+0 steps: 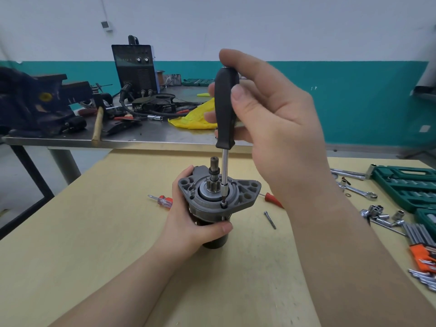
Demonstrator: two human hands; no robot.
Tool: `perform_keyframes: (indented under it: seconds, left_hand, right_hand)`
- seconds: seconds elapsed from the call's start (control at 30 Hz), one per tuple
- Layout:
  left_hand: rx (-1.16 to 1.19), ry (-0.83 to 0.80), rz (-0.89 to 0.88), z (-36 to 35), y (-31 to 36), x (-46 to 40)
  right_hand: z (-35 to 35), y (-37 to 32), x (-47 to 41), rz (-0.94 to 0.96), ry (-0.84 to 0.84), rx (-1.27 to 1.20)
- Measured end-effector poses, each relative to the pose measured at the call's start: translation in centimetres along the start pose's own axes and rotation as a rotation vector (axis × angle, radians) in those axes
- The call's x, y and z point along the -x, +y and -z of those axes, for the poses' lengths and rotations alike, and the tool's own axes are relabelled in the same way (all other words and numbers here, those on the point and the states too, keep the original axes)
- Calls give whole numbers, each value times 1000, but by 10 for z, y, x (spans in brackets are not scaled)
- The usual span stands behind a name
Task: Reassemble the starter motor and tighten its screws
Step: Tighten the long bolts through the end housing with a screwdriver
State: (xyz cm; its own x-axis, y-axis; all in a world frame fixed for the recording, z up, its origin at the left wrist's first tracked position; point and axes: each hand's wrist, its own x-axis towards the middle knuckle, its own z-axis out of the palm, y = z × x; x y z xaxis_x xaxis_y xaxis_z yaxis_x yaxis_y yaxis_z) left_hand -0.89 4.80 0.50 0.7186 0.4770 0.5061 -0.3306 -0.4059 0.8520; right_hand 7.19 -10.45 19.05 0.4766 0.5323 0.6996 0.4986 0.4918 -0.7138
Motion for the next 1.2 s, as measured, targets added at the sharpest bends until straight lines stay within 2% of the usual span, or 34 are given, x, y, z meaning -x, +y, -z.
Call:
perform_keyframes:
  seconds: [0.17,0.4,0.63,0.83,1.03,1.2]
  left_hand:
    - [-3,-1,8,2,-4,-1]
    - [-5,3,2,2,-5,-2]
    - [-11,2,2,2,-3,-1]
    - [-15,3,5,3,-6,-1]
    - [-6,2,10,3,-9,-3]
    - [3,0,14,3,-11,-2]
  right_hand:
    - [-3,-1,-1,63,41,139]
    - [0,-2,1,-34,7,-30]
    - [-3,-3,-1,21,51,106]
    - [2,-4,1,-46,10,-31]
    - [-3,-4,0,16,59,69]
    - [1,-4,1,-66,30,-62]
